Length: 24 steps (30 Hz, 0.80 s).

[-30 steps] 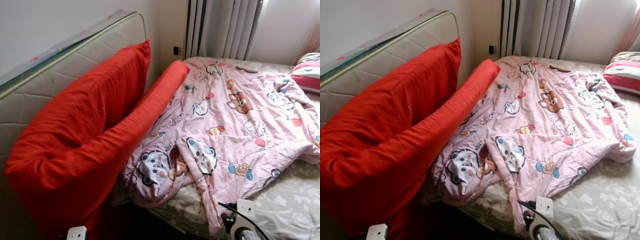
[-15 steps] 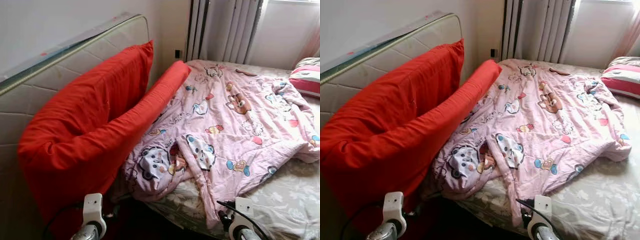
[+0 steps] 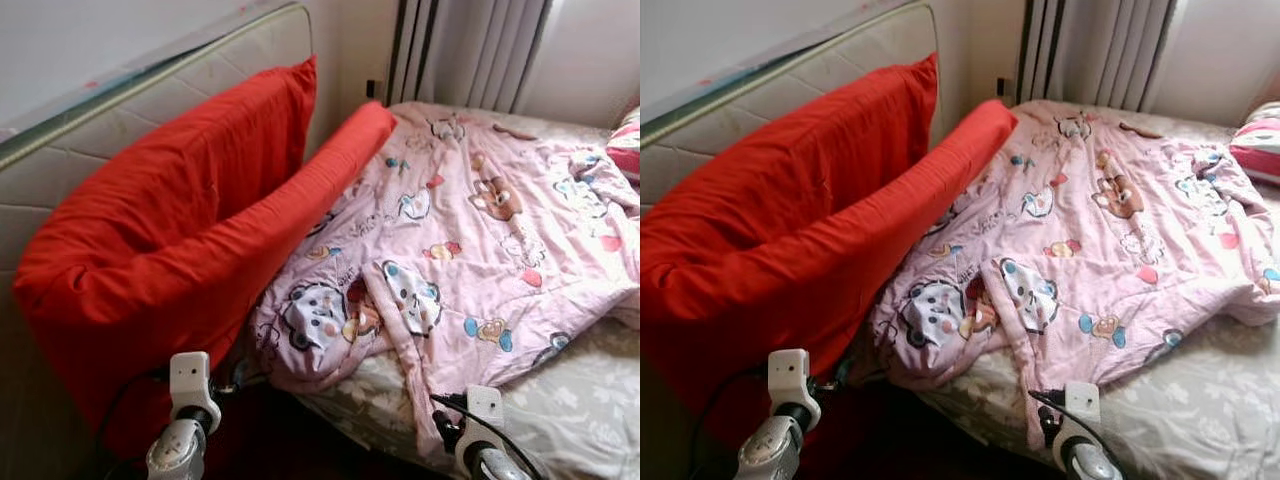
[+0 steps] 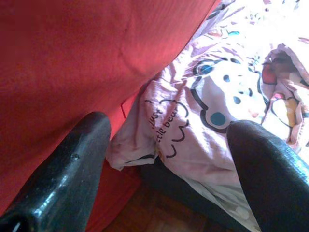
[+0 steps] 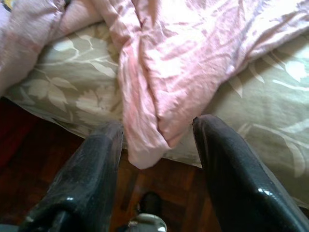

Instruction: Clean up the room

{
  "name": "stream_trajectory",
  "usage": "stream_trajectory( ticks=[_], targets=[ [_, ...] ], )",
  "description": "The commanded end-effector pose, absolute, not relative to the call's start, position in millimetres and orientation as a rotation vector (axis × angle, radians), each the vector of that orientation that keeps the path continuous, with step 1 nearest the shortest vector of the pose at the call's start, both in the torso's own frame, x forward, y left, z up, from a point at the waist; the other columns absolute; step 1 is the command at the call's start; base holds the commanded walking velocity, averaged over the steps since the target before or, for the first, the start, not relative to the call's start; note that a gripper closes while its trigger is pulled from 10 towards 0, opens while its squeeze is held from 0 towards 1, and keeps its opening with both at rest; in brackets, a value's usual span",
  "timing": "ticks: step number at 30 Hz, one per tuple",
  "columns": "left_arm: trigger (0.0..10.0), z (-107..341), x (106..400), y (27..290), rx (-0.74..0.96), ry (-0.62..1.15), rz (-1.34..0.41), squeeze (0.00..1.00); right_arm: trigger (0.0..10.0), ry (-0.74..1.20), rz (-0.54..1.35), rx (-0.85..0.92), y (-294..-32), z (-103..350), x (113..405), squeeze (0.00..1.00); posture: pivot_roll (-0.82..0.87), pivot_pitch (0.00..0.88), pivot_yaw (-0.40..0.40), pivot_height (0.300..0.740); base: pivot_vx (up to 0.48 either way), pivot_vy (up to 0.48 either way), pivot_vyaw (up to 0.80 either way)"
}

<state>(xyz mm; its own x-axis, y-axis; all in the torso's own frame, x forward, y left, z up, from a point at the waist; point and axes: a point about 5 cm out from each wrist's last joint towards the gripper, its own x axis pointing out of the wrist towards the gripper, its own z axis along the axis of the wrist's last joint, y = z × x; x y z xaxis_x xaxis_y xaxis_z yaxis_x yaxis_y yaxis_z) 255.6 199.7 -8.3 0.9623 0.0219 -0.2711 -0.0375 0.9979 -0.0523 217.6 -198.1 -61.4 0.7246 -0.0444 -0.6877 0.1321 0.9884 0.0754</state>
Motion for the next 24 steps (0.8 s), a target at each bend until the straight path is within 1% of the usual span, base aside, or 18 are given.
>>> stream_trajectory(
  ticks=[1, 6, 11, 24],
  targets=[
    [10.0, -8.8, 254.5, 199.1, -0.048, 0.283, 0.031, 0.00, 10.0, 0.770, -0.096, 0.128, -197.3, -64.1, 213.4, 0.00, 0.02, 0.037, 0.017, 0.645, 0.000, 0.000, 0.00],
    [10.0, -12.7, 252.1, 199.1, -0.048, 0.309, 0.036, 0.00, 10.0, 0.775, -0.100, 0.125, -197.5, -65.2, 211.5, 0.00, 0.02, 0.039, 0.018, 0.645, 0.000, 0.000, 0.00],
    [10.0, -12.4, 252.2, 205.0, -0.050, 0.314, 0.047, 0.00, 10.0, 0.777, -0.092, 0.130, -196.2, -65.7, 210.9, 0.00, 0.02, 0.045, 0.020, 0.645, 0.000, 0.000, 0.00],
    [10.0, -14.7, 251.8, 211.4, -0.043, 0.342, 0.049, 0.00, 10.0, 0.771, -0.044, 0.145, -181.7, -65.2, 214.9, 0.00, 0.02, 0.065, 0.023, 0.645, 0.000, 0.000, 0.00]
  ],
)
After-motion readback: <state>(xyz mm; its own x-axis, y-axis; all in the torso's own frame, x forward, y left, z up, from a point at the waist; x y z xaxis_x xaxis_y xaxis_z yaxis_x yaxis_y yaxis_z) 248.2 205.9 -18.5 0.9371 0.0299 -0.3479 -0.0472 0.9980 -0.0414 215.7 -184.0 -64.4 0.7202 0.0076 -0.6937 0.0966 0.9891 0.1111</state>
